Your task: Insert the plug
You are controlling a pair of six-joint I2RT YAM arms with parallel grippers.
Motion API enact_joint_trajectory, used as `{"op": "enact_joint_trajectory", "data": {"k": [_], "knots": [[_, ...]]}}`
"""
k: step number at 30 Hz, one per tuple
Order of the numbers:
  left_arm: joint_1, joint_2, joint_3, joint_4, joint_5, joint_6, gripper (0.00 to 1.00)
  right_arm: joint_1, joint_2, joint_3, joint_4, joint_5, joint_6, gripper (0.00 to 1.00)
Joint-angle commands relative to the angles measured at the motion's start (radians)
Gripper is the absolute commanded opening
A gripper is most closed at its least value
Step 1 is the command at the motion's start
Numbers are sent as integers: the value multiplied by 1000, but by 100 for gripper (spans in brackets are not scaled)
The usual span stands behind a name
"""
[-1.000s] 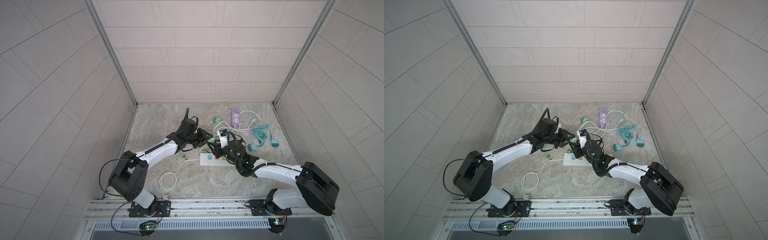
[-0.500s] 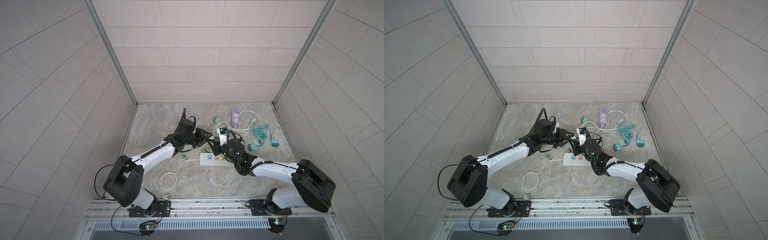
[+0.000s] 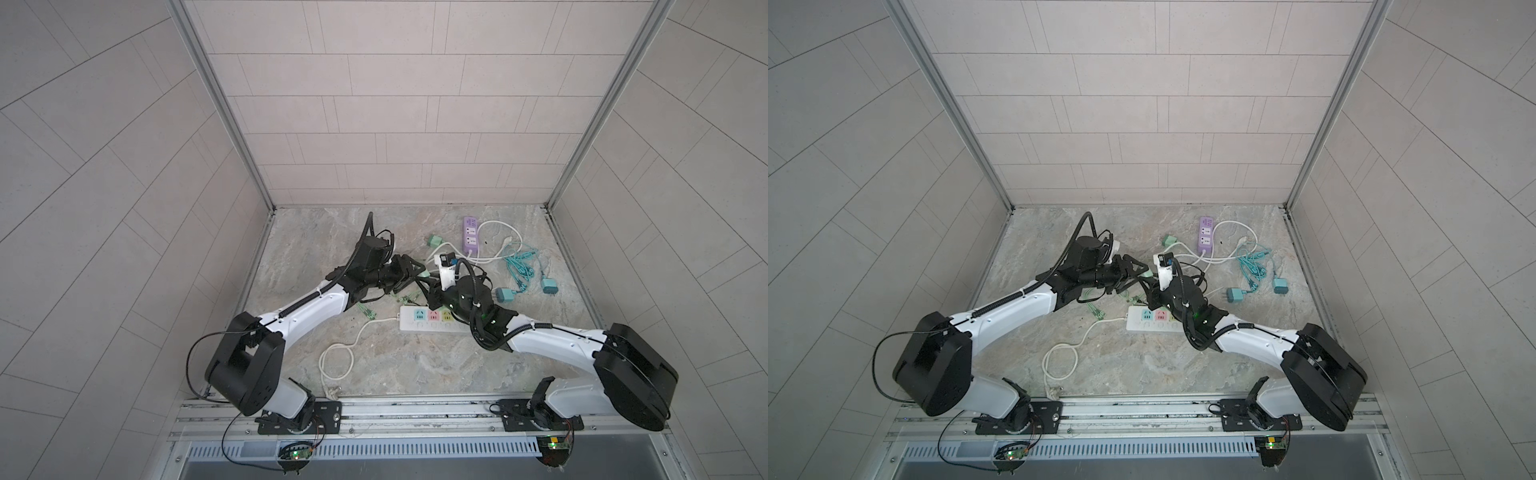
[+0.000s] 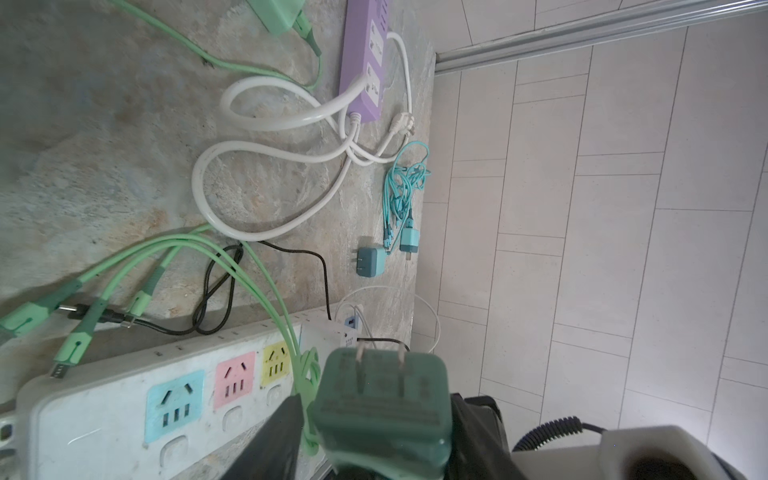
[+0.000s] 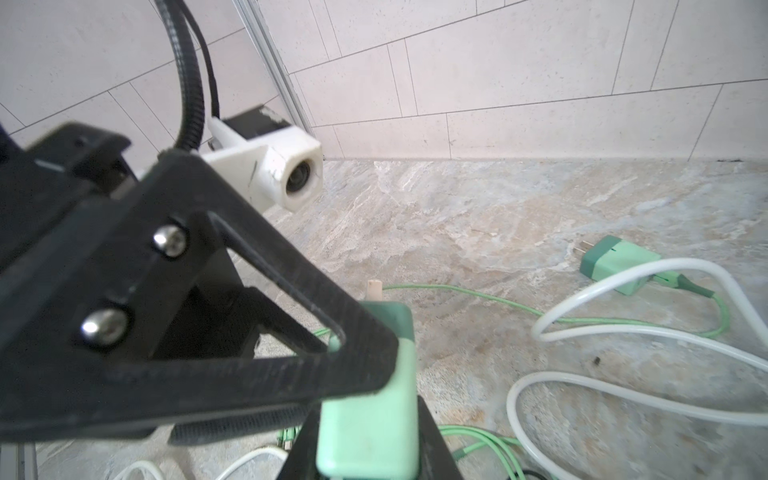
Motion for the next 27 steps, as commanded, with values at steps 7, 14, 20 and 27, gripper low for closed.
{"op": "enact_joint_trajectory", "data": {"k": [7, 14, 20, 27], "knots": [[-12, -140, 52, -207, -351, 640, 69, -78, -171, 145, -572, -99, -36, 3], [-107, -211, -300, 378, -457, 995, 77, -174, -116, 274, -839, -293, -32, 3], [-121, -121, -307, 509, -425, 1171, 78, -180, -2, 396, -979, -383, -68, 3], [-144, -95, -374, 656, -304, 1389, 81, -180, 85, 462, -1024, -429, -92, 2]]}}
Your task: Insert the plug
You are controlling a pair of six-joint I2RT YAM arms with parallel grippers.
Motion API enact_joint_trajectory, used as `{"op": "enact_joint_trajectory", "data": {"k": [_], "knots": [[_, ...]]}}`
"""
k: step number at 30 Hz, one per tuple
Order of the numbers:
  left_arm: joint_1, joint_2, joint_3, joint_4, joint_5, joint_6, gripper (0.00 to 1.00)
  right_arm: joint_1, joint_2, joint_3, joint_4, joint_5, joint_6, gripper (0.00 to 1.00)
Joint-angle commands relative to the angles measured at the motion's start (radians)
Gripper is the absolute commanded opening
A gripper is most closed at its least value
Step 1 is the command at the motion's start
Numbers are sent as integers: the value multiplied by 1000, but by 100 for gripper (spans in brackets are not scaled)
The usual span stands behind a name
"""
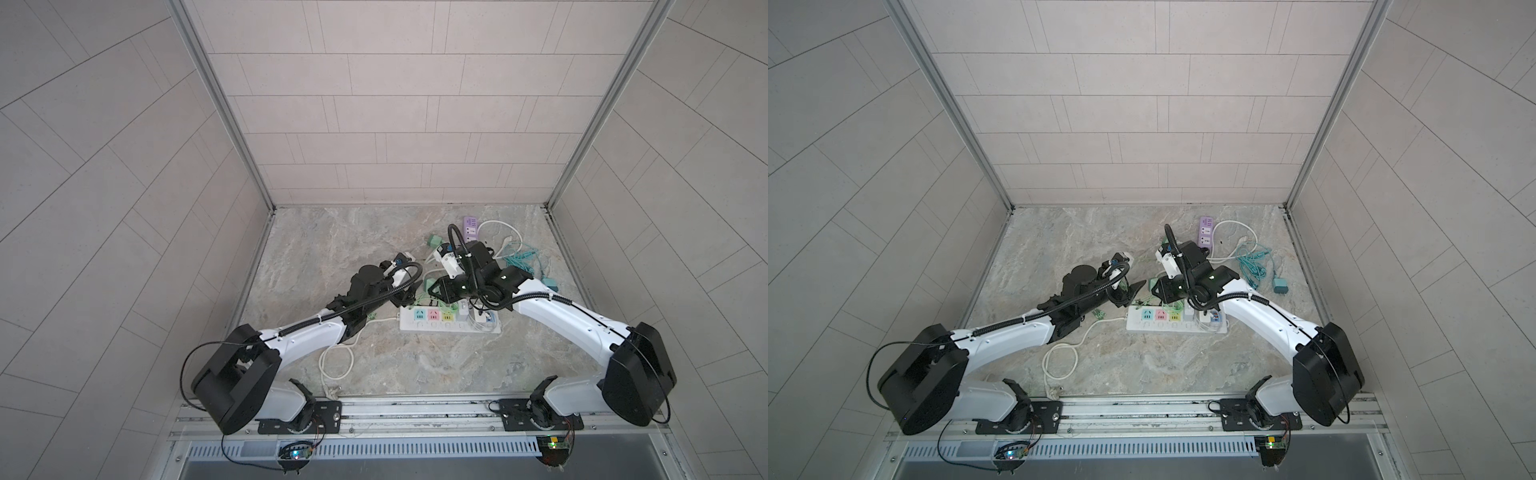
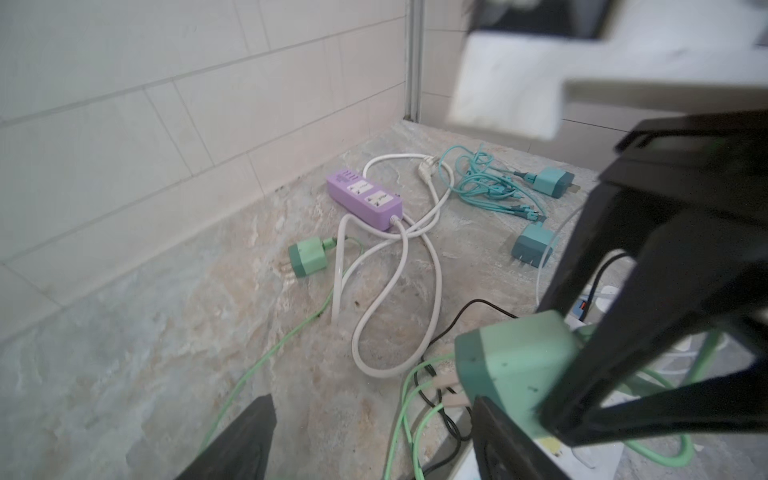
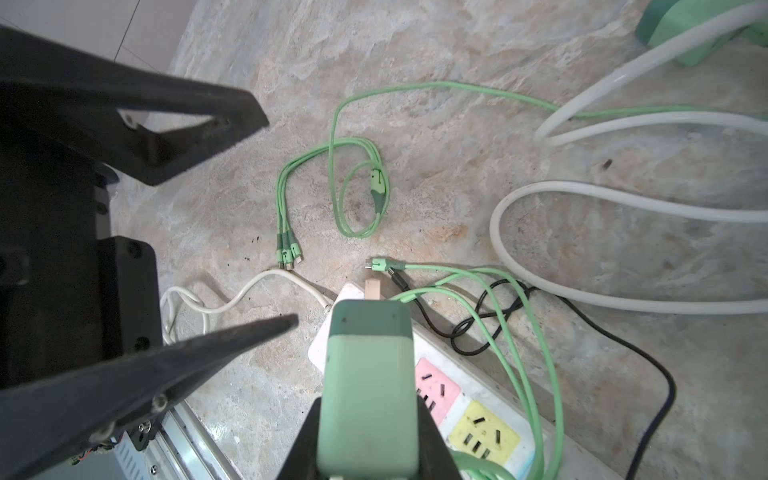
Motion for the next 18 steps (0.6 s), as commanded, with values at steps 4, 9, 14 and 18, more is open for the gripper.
{"op": "enact_joint_trajectory", "data": {"k": [4, 9, 14, 18], "knots": [[-13, 7, -34, 59, 164, 262, 83, -2, 39, 60, -74, -50, -37, 2], [-15, 2, -38, -33, 217, 380, 84, -2, 63, 101, -115, -42, -63, 2], [-16, 18, -38, -48, 274, 481, 85, 0, 80, 124, -140, -86, -64, 2], [-16, 56, -1, -73, 286, 518, 84, -1, 73, 117, -140, -96, -66, 2]]}}
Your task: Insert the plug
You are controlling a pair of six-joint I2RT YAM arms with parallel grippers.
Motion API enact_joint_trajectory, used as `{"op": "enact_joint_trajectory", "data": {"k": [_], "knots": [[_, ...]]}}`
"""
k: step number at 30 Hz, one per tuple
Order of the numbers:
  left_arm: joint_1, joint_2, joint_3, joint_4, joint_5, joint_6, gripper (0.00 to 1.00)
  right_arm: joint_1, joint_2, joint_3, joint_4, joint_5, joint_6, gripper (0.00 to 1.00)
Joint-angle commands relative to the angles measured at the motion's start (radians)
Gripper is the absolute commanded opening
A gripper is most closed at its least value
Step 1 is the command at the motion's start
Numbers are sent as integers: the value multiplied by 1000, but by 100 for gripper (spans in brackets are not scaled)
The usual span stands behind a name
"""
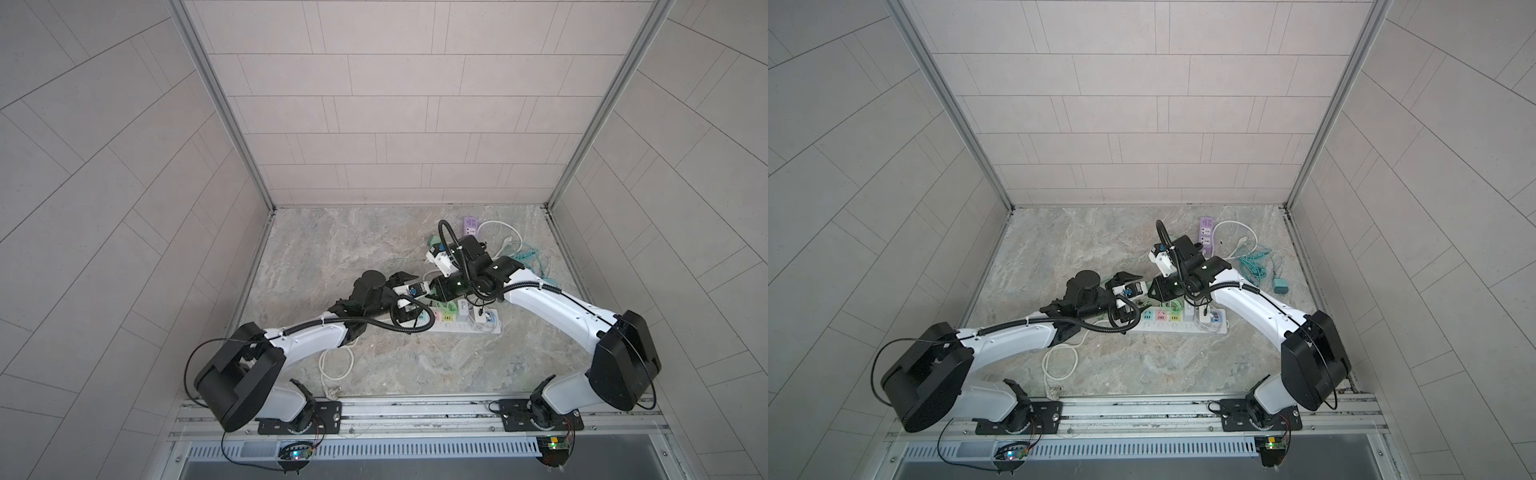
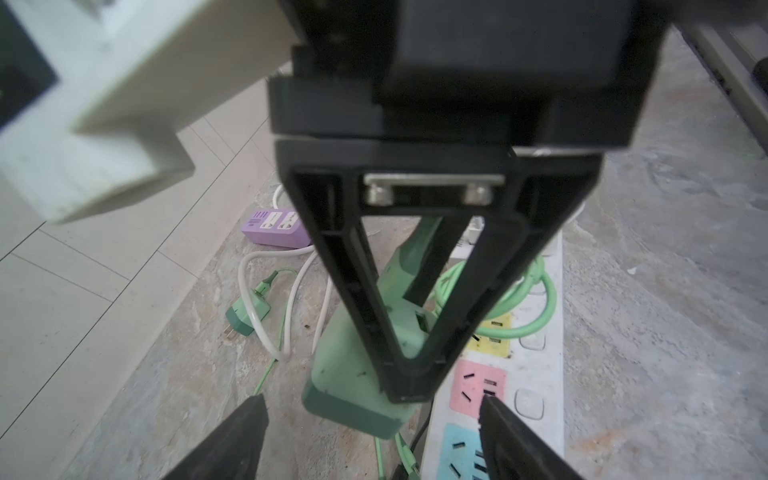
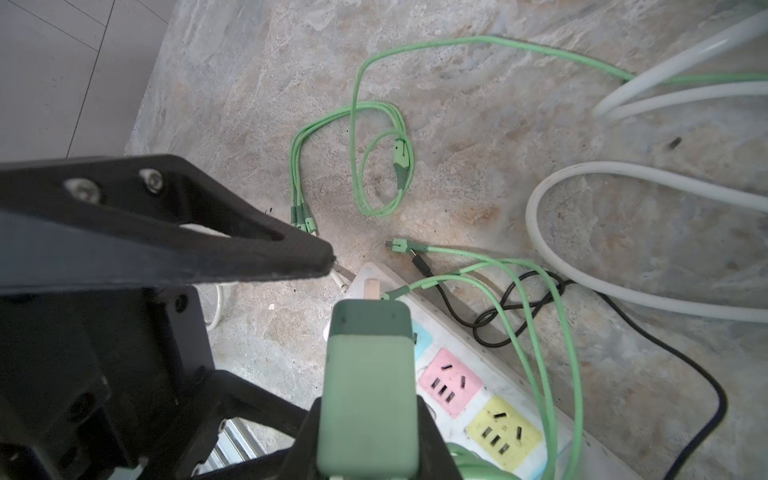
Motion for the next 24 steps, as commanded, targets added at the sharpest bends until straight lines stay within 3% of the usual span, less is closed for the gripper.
{"op": "enact_joint_trajectory", "data": {"k": [1, 15, 24], "knots": [[-6, 37, 35, -20, 46, 75, 83, -1, -10, 8, -17, -36, -19, 2], [-26, 66, 50, 51, 3, 91, 80, -1, -15, -10, -14, -57, -28, 2], [-44, 75, 36, 105, 6, 122, 73, -1, -16, -9, -9, -63, -23, 1]]}}
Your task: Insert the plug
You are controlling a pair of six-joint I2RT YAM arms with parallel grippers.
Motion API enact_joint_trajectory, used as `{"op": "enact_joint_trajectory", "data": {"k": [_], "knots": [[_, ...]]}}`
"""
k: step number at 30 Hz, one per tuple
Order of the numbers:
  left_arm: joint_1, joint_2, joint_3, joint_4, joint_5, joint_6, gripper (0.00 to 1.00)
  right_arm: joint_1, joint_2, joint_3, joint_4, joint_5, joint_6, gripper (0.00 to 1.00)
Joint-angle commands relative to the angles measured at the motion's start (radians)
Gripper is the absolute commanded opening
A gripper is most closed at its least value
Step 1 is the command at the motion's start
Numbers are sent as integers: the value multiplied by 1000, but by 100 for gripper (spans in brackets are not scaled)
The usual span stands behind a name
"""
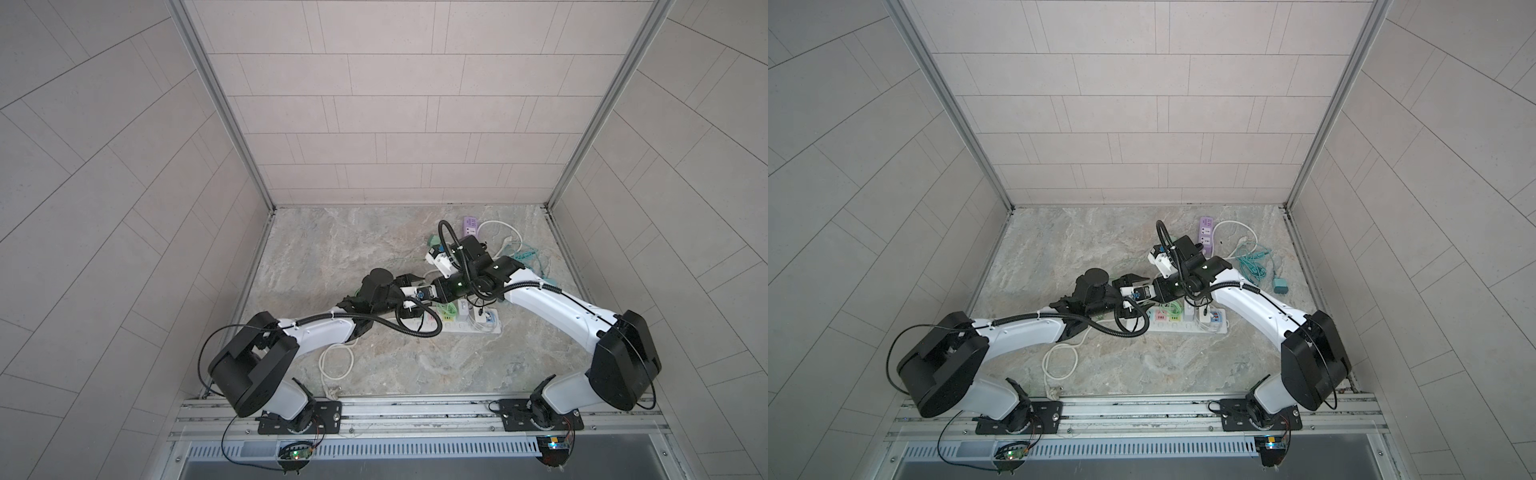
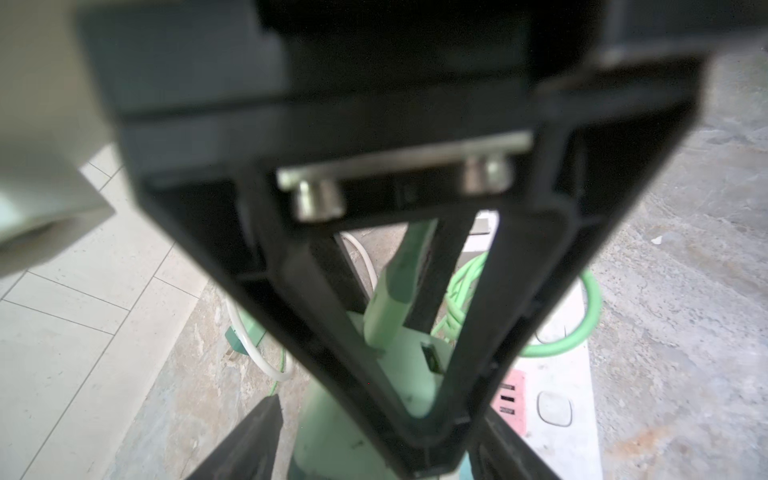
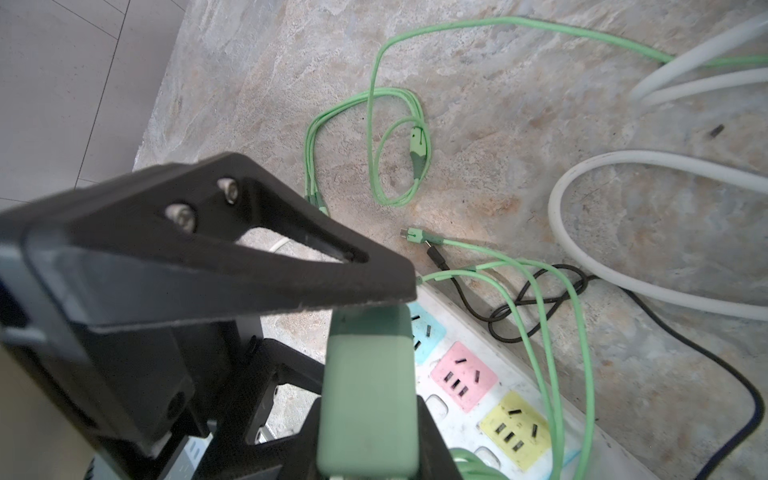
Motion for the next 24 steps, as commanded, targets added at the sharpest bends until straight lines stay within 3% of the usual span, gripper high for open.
{"op": "enact_joint_trajectory", "data": {"k": [1, 4, 7, 12, 14, 19, 24], "knots": [[-23, 0, -19, 98, 16, 19, 71, 3, -13, -4, -6, -17, -9, 1], [-28, 1, -17, 102, 16, 12, 67, 3, -10, -1, -8, -24, -8, 1], [-30, 10, -3, 68, -1, 13, 50, 3, -13, 2, -6, -31, -5, 1], [-30, 8, -1, 63, -28, -10, 34, 2, -24, 1, 0, -31, -4, 1], [-30, 4, -3, 70, -39, -26, 38, 3, -24, 3, -2, -28, -3, 1], [-30, -6, -12, 80, -55, -59, 64, 2, -36, 4, -1, -17, -1, 0], [-29, -23, -18, 33, -95, -54, 68, 1, -64, -1, 1, -9, -3, 0]]}}
